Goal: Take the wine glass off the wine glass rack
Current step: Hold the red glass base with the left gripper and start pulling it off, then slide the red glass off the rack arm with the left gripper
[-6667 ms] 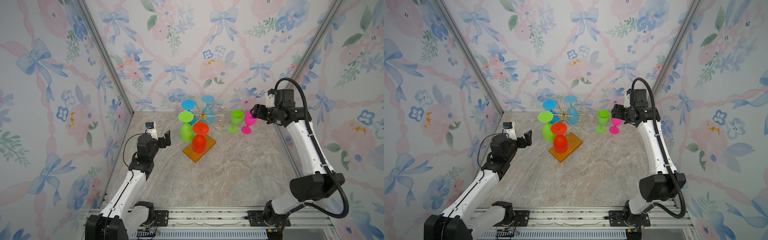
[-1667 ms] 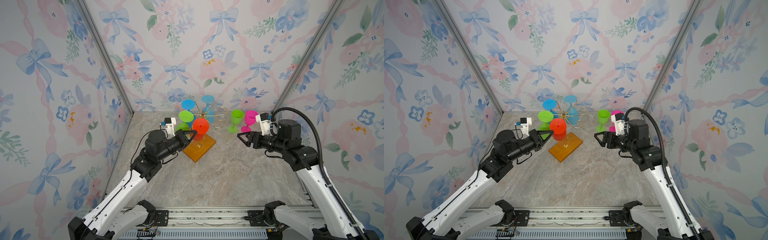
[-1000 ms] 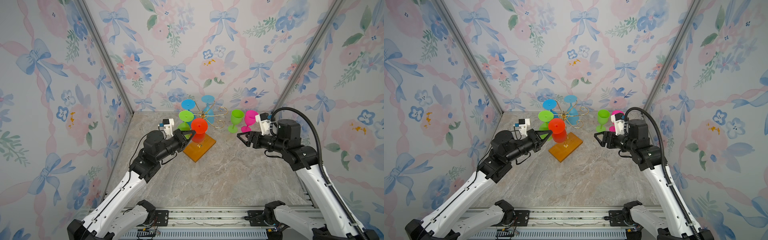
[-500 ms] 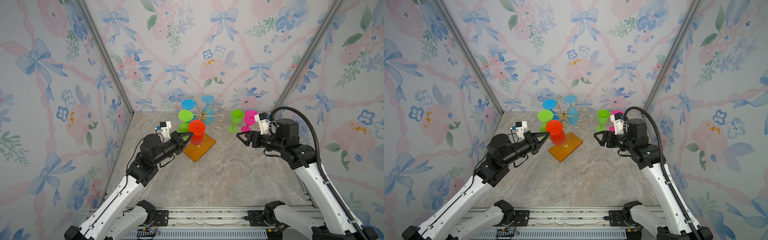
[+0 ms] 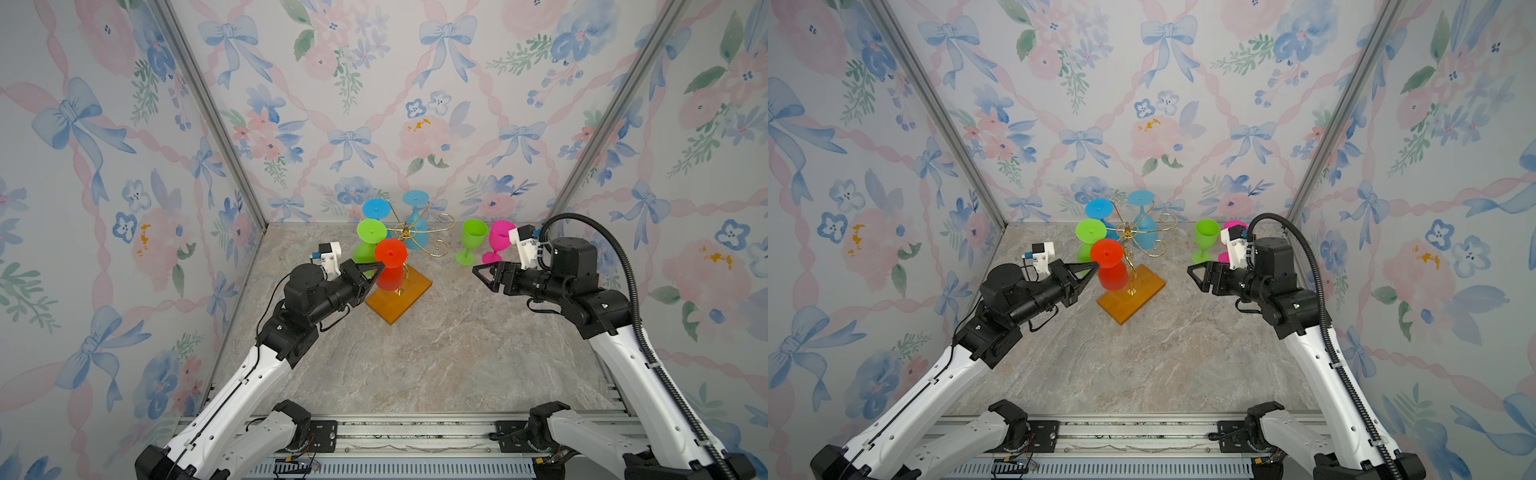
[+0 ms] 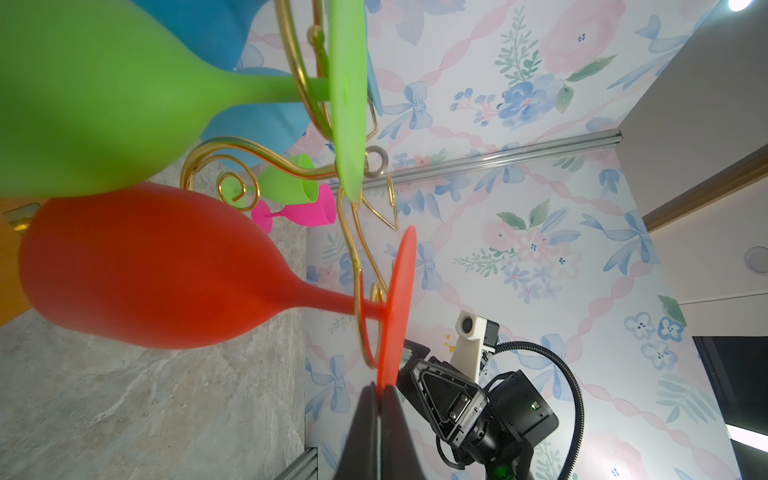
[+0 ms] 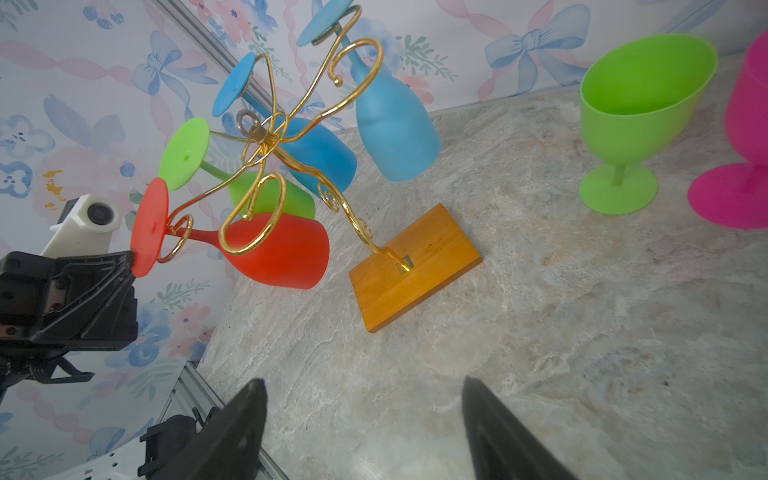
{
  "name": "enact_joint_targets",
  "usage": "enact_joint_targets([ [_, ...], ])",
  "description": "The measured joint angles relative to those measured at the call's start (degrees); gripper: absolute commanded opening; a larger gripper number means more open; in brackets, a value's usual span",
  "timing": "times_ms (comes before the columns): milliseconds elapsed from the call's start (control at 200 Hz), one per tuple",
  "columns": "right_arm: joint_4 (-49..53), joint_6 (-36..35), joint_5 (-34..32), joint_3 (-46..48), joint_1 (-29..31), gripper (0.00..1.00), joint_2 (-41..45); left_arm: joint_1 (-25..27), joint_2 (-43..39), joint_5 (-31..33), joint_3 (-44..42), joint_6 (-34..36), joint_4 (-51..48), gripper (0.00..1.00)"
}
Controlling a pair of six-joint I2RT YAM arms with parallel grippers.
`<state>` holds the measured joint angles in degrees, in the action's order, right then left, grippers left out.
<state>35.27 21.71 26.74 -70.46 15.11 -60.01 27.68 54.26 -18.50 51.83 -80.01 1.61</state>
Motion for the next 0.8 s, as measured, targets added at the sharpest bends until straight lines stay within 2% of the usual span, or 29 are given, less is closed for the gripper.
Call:
enact_joint_targets([
  [470,-0.4,0.0,-0.2,0.6,0.0,0.77,0.0,0.0,4.3,-1.4,4.4,0.3,0.0,0.0],
  [800,-0.4,0.0,-0.4,1.0,0.0,0.77,0.0,1.8,6.7,-1.9,5.0,0.8,0.2,0.0],
])
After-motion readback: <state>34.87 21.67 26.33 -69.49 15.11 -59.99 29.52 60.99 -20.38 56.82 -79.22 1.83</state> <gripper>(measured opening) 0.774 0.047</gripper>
